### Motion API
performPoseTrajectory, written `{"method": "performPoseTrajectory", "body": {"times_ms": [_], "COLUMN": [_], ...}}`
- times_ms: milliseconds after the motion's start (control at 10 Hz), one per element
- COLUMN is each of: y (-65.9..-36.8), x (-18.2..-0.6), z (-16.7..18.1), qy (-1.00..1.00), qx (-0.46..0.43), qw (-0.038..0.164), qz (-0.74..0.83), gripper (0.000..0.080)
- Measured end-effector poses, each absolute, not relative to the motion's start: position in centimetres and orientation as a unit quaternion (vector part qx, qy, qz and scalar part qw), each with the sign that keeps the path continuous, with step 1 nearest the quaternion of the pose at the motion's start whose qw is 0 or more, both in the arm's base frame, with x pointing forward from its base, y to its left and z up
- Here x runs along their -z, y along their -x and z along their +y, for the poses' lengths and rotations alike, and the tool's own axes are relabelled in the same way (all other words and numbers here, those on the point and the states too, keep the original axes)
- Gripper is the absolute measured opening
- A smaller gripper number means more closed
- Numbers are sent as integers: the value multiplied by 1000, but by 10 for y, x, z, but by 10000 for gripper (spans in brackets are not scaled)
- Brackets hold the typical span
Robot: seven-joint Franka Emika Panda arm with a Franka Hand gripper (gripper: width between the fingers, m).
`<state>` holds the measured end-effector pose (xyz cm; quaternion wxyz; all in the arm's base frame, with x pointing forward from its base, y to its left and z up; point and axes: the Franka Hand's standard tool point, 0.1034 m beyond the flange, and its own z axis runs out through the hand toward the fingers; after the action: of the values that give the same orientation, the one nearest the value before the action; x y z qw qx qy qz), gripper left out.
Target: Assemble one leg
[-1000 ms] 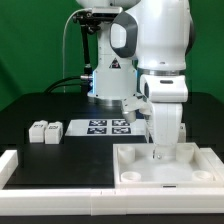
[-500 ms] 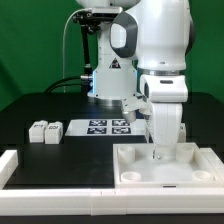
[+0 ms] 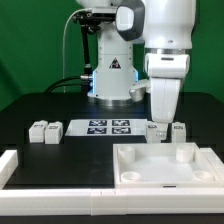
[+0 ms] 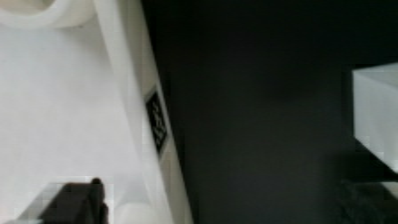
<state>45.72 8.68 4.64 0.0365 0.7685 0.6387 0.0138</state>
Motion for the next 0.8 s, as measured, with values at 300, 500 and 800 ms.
{"method": "performPoseTrajectory", "body": {"times_ms": [300,500,800], "y": [-457,-457,-442], "x": [-45,-45,-41], "z": [86,88,88], "qy": [-785,-854,-956], "qx": [-13,-18,-23], "qw": [35,26,2], "qz": [618,519,292], "gripper": [649,649,649]}}
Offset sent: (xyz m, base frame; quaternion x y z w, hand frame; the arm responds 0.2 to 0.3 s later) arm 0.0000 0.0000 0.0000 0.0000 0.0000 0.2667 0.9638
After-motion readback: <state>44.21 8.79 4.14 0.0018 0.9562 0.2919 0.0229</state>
